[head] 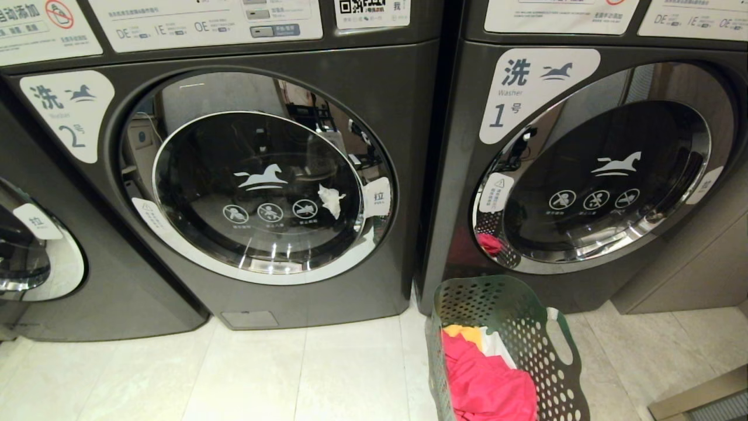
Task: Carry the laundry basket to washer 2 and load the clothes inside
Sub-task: Open the lid of the washing machine
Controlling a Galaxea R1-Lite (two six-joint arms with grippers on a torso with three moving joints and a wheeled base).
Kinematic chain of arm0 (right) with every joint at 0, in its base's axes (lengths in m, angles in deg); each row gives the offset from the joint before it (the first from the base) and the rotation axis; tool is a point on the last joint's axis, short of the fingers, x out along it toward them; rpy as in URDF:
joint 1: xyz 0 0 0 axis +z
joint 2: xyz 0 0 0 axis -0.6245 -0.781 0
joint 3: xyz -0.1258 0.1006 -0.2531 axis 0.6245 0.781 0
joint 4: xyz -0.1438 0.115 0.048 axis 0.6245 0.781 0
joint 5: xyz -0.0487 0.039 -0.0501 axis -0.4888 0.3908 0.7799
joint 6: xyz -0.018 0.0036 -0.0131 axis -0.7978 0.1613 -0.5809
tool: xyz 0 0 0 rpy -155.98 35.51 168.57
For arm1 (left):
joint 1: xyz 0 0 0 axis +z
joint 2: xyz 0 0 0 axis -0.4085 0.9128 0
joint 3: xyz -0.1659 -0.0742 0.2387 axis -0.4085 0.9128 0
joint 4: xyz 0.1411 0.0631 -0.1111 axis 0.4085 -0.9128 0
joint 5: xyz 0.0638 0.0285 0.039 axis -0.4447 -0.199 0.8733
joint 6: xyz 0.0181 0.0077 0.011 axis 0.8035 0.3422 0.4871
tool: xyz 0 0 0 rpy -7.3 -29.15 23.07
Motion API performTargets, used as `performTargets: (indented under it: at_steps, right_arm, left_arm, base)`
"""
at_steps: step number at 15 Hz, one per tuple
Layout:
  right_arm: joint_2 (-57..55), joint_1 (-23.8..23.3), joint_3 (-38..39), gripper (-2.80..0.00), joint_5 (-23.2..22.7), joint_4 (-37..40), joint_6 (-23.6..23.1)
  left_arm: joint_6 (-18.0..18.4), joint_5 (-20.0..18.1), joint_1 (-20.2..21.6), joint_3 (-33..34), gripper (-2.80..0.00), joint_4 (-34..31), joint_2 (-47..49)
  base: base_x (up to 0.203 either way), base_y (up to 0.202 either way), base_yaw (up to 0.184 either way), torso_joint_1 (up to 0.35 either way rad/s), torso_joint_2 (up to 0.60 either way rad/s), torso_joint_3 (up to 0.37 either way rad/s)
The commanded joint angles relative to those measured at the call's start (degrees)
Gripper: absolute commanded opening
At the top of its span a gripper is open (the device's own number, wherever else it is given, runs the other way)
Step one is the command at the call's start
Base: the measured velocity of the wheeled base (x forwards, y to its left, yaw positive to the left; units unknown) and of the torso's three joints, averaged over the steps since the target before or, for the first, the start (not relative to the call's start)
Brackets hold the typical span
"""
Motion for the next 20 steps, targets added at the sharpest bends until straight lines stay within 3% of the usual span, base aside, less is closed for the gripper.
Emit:
performTargets:
  at_steps: [1,20]
  right_arm:
    - [-0.1,0.0,0.0,-2.8,0.0,0.0,-0.1]
    - [0.0,0.0,0.0,-2.8,0.0,0.0,-0.1]
  left_arm:
    - [0.0,0.0,0.0,0.4,-2.8,0.0,0.1]
    - [0.2,0.0,0.0,0.4,-2.8,0.1,0.1]
  base:
    - [0.0,0.0,0.0,0.0,0.0,0.0]
    - [0.0,0.0,0.0,0.0,0.0,0.0]
